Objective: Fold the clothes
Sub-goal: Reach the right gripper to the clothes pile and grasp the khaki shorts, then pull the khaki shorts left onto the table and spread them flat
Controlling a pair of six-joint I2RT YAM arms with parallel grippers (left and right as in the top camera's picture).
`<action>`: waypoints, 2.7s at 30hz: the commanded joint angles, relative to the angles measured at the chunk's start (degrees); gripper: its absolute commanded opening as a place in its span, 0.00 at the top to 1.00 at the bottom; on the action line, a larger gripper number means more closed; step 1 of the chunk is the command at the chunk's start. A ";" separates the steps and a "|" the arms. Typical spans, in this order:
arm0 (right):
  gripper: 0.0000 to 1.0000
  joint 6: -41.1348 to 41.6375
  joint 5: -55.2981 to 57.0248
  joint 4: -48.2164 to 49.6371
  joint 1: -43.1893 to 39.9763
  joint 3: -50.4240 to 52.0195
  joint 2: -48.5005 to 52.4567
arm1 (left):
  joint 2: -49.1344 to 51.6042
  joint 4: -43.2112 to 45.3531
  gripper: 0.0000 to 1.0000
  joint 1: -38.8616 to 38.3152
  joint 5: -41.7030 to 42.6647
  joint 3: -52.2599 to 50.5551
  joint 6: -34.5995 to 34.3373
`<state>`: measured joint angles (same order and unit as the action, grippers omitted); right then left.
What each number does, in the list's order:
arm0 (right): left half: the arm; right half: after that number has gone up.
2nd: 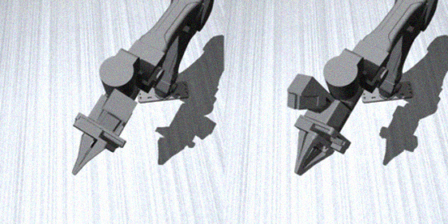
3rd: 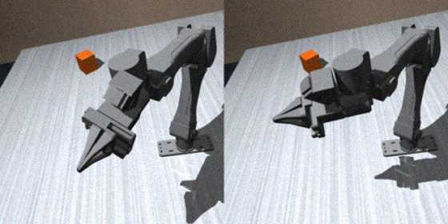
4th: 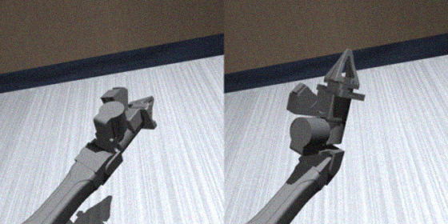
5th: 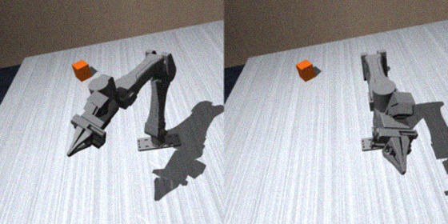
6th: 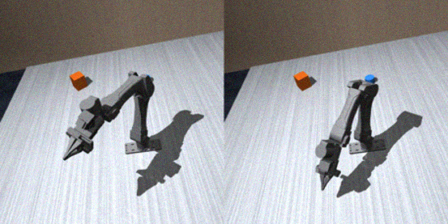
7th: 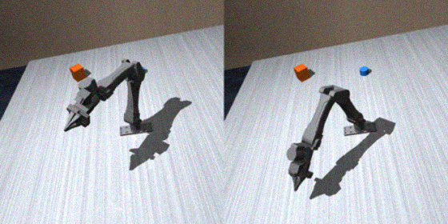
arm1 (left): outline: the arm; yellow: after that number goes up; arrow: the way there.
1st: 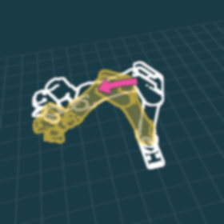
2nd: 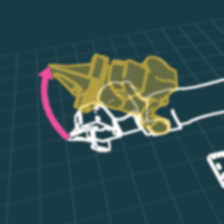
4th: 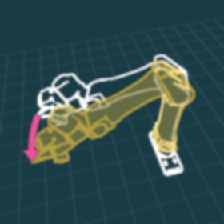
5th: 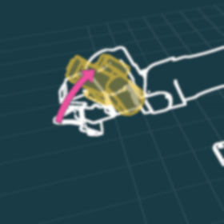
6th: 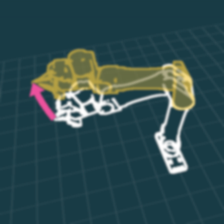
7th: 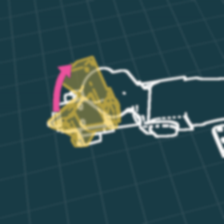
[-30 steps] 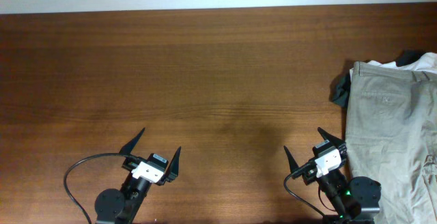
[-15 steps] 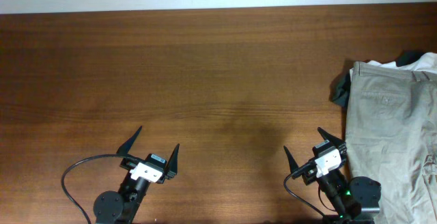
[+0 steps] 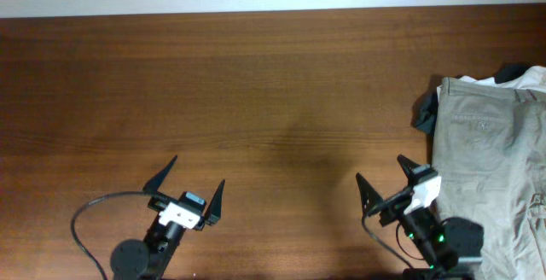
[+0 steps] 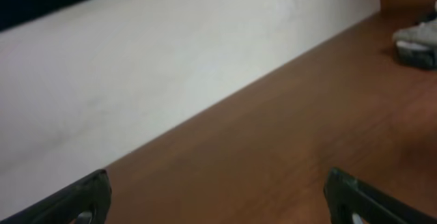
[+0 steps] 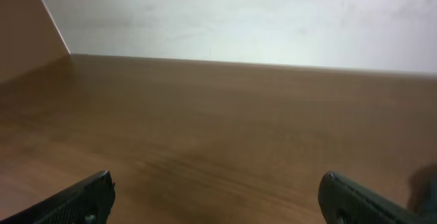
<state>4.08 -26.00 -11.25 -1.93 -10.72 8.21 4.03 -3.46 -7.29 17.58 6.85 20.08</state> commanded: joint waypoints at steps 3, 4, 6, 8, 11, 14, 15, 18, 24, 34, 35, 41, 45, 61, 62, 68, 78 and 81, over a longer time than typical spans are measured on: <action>0.01 3.30 0.83 -11.54 -0.02 -25.16 25.88 | 21.77 -6.32 0.01 -0.17 0.17 20.20 -1.88; 0.01 3.28 1.95 -16.22 -0.02 -31.12 31.85 | 27.39 -8.44 0.01 -0.17 0.22 25.03 -1.90; 0.01 3.28 6.05 -29.51 -0.02 -47.93 46.84 | 43.91 -18.80 0.01 -0.17 0.22 41.24 -1.88; 0.02 3.32 5.97 -35.08 -0.02 -57.02 54.90 | 53.64 -26.67 0.01 -0.17 0.22 52.19 -1.88; 0.01 3.32 4.83 -41.42 -0.02 -66.49 64.52 | 66.55 -35.15 0.01 -0.17 0.20 66.10 -1.81; 0.01 3.28 3.10 -41.29 -0.02 -66.99 67.10 | 71.58 -34.95 0.01 -0.17 1.73 69.55 -1.86; 0.01 3.28 3.67 -41.86 -0.02 -66.97 67.38 | 71.67 -35.12 0.01 -0.17 4.79 69.57 -1.88; 0.01 3.30 6.84 -44.13 -0.02 -66.97 67.38 | 71.49 -35.26 0.01 -0.17 9.46 69.55 -1.88; 0.01 8.22 17.64 -46.64 -0.02 -66.97 68.83 | 79.23 -37.81 0.01 0.61 0.63 69.51 -10.38; 0.01 15.06 29.44 -42.14 -11.15 -73.68 89.72 | 86.60 -42.34 0.01 0.79 1.01 69.48 -11.85; 0.01 14.47 29.51 -40.28 -12.48 -74.05 90.58 | 86.62 -42.51 0.01 0.79 1.01 69.48 -11.85; 0.04 12.74 40.15 -28.83 -13.49 -74.05 101.02 | 86.60 -42.66 0.01 0.70 1.03 69.48 -11.87; 0.18 12.74 40.59 -23.45 -13.60 -74.05 107.51 | 86.62 -42.47 0.01 0.68 1.03 69.48 -11.87; 0.17 12.70 45.33 -25.46 -12.70 -74.03 111.16 | 86.62 -42.47 0.01 0.68 1.03 69.48 -11.43; 0.11 12.39 44.44 -25.55 -12.70 -74.03 111.16 | 86.60 -42.49 0.01 0.68 1.03 69.48 -11.43; 0.55 9.70 49.35 -26.27 -13.53 -74.03 111.21 | 86.62 -42.47 0.01 0.68 1.03 69.48 -11.43; 0.96 5.20 30.80 -45.00 -15.02 -96.10 98.75 | 86.60 -42.25 0.01 0.70 1.01 69.48 -11.45; 0.96 0.13 20.50 -49.66 -9.51 -107.27 92.35 | 85.70 -42.49 0.01 1.66 1.01 70.49 -11.50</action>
<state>8.34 5.67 -60.23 -16.95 -109.86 107.83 91.50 -45.84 -6.68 18.96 75.88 8.91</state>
